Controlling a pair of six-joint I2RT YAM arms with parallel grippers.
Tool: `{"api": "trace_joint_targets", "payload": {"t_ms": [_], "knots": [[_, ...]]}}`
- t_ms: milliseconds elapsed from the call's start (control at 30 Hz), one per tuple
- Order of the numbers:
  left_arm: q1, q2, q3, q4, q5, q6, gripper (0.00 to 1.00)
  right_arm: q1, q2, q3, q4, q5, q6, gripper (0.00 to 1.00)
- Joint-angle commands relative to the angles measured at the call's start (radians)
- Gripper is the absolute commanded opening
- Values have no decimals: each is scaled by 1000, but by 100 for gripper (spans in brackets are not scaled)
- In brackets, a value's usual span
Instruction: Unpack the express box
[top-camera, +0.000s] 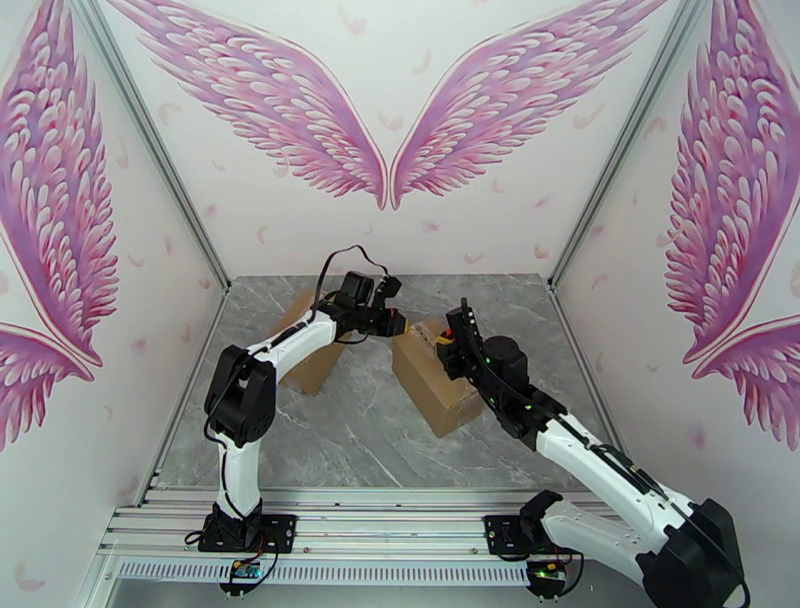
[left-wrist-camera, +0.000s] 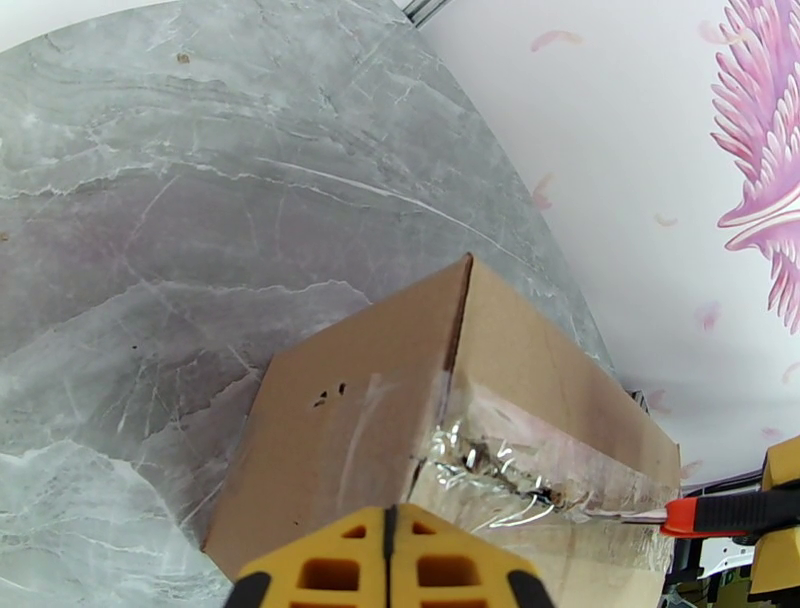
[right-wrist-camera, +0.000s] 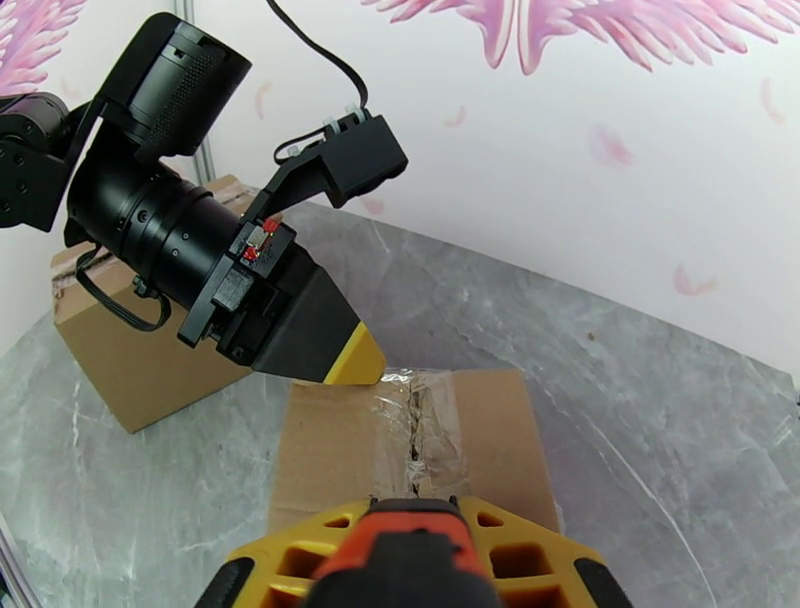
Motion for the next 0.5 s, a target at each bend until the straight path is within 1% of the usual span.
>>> {"api": "trace_joint_targets", "payload": {"t_ms": [0, 133, 300, 400, 467], "knots": [[35, 29, -48, -110, -206, 3, 3, 5, -50, -39, -175, 4, 19, 4], [35, 23, -50, -110, -220, 7, 2, 6, -71, -47, -219, -6, 21, 4], [36, 0, -64, -102, -238, 8, 0, 5, -124, -59, -261, 11, 19, 4], [41, -30, -90, -74, -243, -1, 0, 5, -132, -68, -258, 0, 22, 4], [46, -57, -114, -52, -237, -11, 0, 6, -114, -68, -232, -29, 22, 4]]}}
